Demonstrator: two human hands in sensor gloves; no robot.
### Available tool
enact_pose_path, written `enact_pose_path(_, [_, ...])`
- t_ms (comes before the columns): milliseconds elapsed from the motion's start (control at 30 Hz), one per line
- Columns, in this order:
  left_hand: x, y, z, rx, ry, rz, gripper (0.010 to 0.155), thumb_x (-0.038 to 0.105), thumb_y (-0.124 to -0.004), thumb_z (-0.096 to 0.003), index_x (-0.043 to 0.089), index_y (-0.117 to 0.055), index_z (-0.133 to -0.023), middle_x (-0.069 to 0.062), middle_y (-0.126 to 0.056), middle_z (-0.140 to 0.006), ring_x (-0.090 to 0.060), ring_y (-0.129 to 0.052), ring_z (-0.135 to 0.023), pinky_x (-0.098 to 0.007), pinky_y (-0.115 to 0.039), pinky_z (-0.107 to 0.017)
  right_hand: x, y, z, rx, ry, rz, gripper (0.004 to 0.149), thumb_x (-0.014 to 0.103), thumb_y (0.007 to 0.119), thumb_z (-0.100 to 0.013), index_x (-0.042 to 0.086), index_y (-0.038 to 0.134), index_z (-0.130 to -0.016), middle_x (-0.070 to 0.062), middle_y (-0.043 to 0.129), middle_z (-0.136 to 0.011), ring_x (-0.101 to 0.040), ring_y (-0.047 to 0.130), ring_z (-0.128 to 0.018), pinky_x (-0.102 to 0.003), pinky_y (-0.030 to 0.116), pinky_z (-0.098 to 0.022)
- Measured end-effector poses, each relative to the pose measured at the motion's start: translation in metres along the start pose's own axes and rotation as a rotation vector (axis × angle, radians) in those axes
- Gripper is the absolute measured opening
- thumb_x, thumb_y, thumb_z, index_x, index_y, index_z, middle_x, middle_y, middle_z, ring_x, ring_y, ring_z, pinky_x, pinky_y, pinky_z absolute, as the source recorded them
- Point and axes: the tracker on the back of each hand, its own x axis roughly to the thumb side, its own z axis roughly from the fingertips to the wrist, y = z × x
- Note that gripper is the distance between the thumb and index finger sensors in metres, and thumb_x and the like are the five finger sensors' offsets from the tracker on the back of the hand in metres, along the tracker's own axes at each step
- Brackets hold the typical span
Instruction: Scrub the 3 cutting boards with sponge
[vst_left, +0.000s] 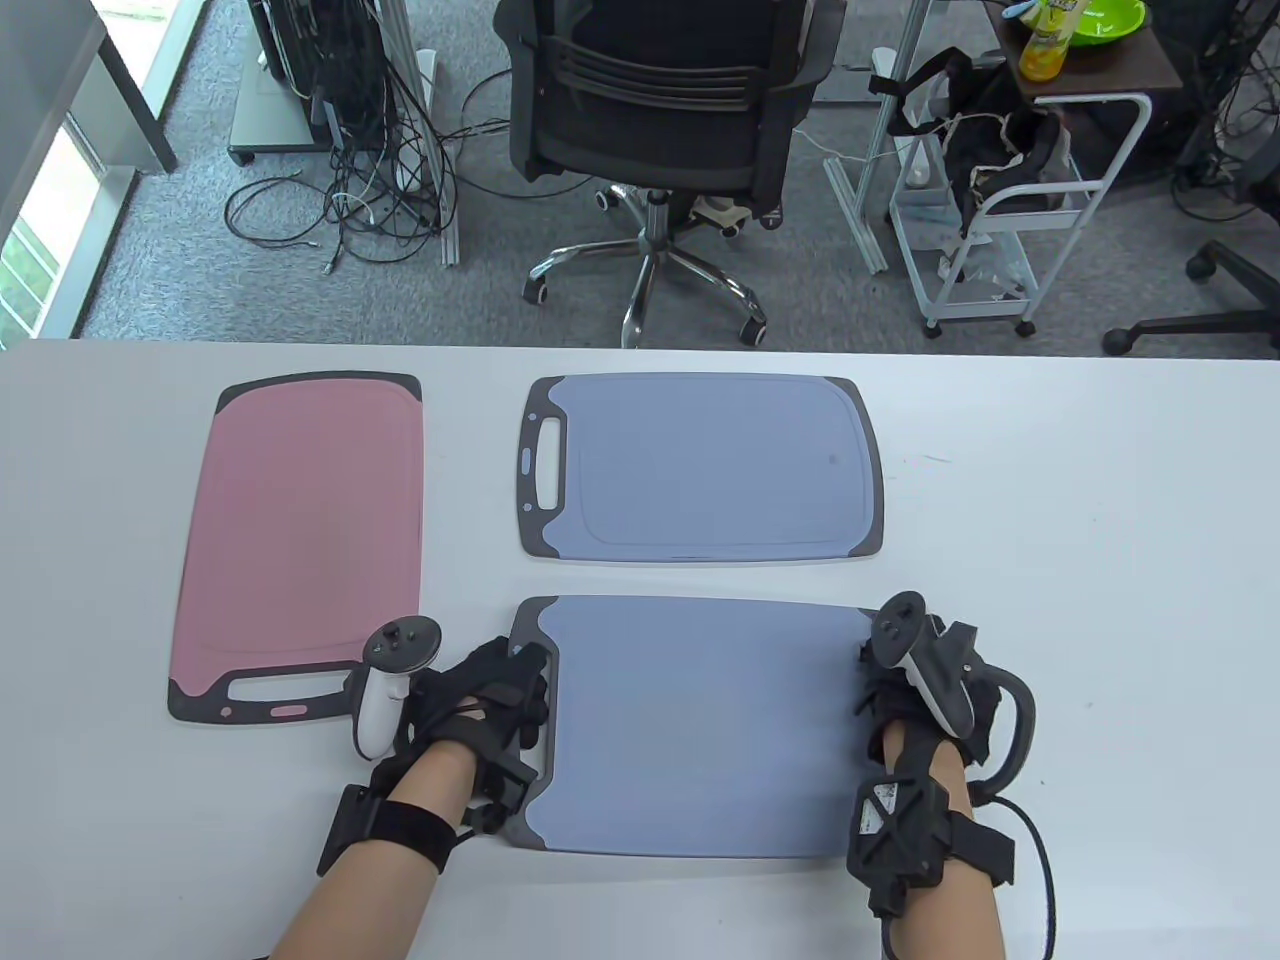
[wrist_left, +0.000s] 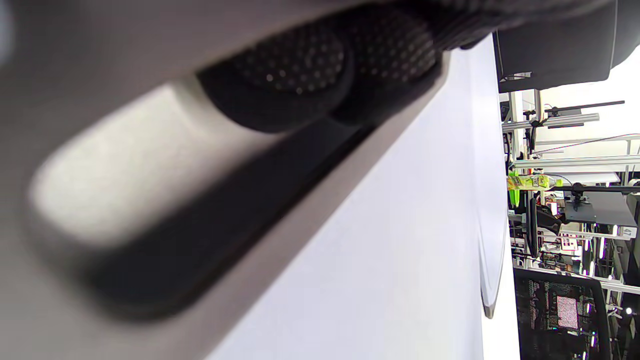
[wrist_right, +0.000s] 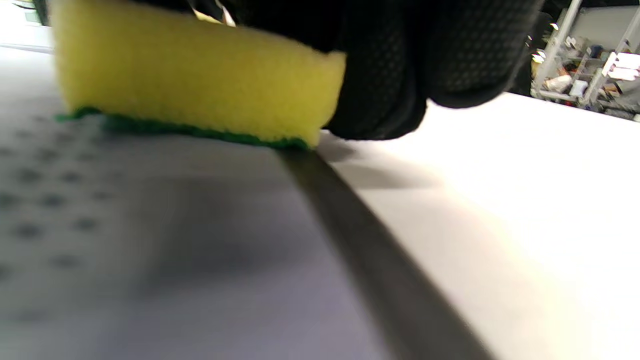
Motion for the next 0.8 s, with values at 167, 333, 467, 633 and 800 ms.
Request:
enact_pose_path(167, [0.000,0.000,0.001,0.013,-0.001,-0.008,0.053,0.056,-0.070,-0.0603,0.020,-0.068,-0.099,0.009,-0.090,-0.074,0.005,-0.104,-0.045,-0.020,-0.100,-0.036,0.137,-0.015,0.063,-0.044,-0.533,-0.043,0.071,0.055,0.071,-0.049,0.009,0.066,-0.102,-0.013,0.084,-0.078,-0.026,0.092,-0.054,-0.047,0.078,-0.047])
enact_pose_path(333, [-0.002,0.003,0.000,0.012,0.023,0.015,0.052,0.056,-0.073,-0.0573,0.022,-0.070,-0.098,0.010,-0.093,-0.073,0.004,-0.106,-0.044,-0.021,-0.101,-0.035,0.224,-0.021,0.138,-0.185,-0.817,0.120,0.070,0.055,0.071,-0.048,0.010,0.068,-0.101,-0.011,0.086,-0.077,-0.025,0.093,-0.054,-0.047,0.080,-0.047])
enact_pose_path(467, [-0.004,0.004,0.000,-0.012,0.020,0.013,0.053,0.055,-0.073,-0.0565,0.022,-0.070,-0.098,0.010,-0.093,-0.074,0.002,-0.107,-0.046,-0.022,-0.101,-0.036,0.181,-0.018,0.112,-0.120,-0.699,0.081,0.069,0.058,0.069,-0.048,0.016,0.065,-0.103,-0.008,0.084,-0.080,-0.024,0.092,-0.056,-0.045,0.079,-0.049])
enact_pose_path(633, [-0.005,0.006,0.000,-0.062,0.004,-0.036,0.054,0.056,-0.074,-0.0560,0.022,-0.069,-0.098,0.011,-0.092,-0.076,0.002,-0.108,-0.048,-0.022,-0.102,-0.036,0.047,0.000,0.047,-0.042,-0.257,-0.021,0.070,0.058,0.070,-0.048,0.015,0.066,-0.103,-0.009,0.084,-0.078,-0.024,0.091,-0.056,-0.045,0.079,-0.048])
enact_pose_path(800, [-0.005,0.006,0.000,-0.062,0.003,-0.039,0.054,0.056,-0.074,-0.0562,0.022,-0.069,-0.098,0.011,-0.092,-0.076,0.001,-0.108,-0.048,-0.022,-0.102,-0.036,-0.024,0.008,0.025,0.026,0.011,-0.030,0.070,0.055,0.072,-0.049,0.011,0.066,-0.103,-0.012,0.084,-0.080,-0.025,0.091,-0.056,-0.047,0.078,-0.048])
